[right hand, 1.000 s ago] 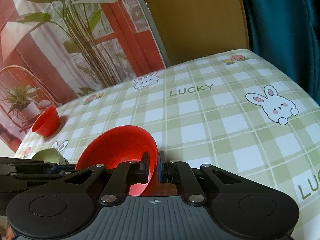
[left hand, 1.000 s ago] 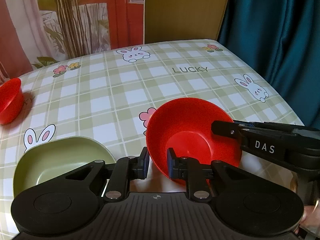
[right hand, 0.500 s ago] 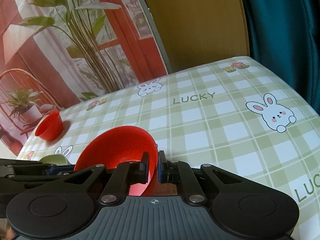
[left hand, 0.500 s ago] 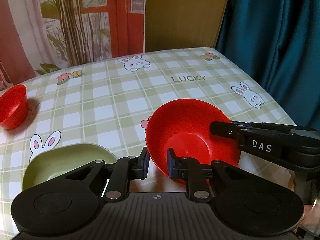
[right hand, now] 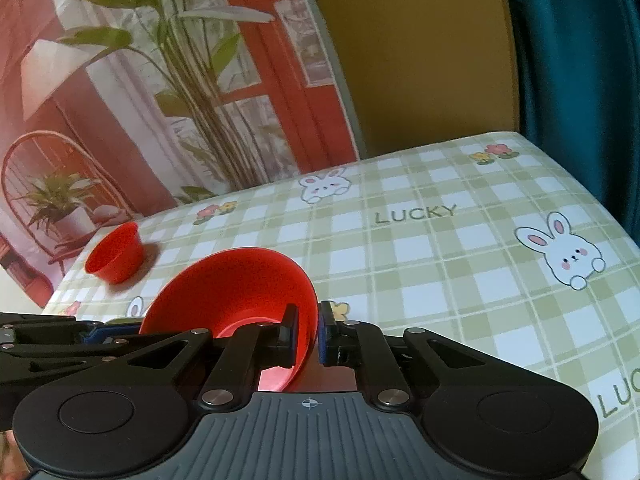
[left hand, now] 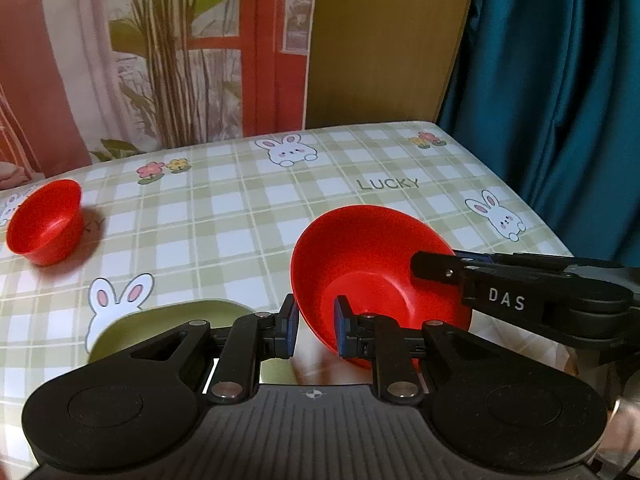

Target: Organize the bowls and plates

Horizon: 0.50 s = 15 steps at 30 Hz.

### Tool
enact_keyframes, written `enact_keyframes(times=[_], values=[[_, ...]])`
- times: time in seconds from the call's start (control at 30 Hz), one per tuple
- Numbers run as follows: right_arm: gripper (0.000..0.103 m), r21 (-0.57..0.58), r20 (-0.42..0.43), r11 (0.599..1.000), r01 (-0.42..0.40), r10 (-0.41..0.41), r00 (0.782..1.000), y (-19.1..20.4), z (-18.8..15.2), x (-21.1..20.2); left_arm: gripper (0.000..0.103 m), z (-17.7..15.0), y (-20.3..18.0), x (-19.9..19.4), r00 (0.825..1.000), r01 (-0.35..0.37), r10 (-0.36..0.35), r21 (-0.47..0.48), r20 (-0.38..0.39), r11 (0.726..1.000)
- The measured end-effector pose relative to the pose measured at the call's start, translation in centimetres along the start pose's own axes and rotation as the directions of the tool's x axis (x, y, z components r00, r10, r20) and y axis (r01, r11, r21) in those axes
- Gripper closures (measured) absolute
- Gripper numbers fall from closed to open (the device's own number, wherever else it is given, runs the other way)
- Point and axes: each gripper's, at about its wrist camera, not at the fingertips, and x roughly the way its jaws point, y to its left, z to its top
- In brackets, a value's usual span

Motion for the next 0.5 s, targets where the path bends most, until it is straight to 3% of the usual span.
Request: enact_keyframes(times=[0.23, 0.5], values=[[0.092, -0.003, -0.016, 0.999, -0.038, 0.038, 0.999, 2.0, 0.4, 0.3, 0.083, -0.3, 1.6, -2.0, 0.999, -0.009, 0.01, -0.036, 0.035, 0.999], [0.092, -0.081, -0.012, 0.995, -0.065, 0.064, 0.998, 6.3, 1.4, 0.4, 0.083, -0.7, 4.3, -4.0, 0.996, -0.029, 0.037, -0.103, 0.077, 0.994]])
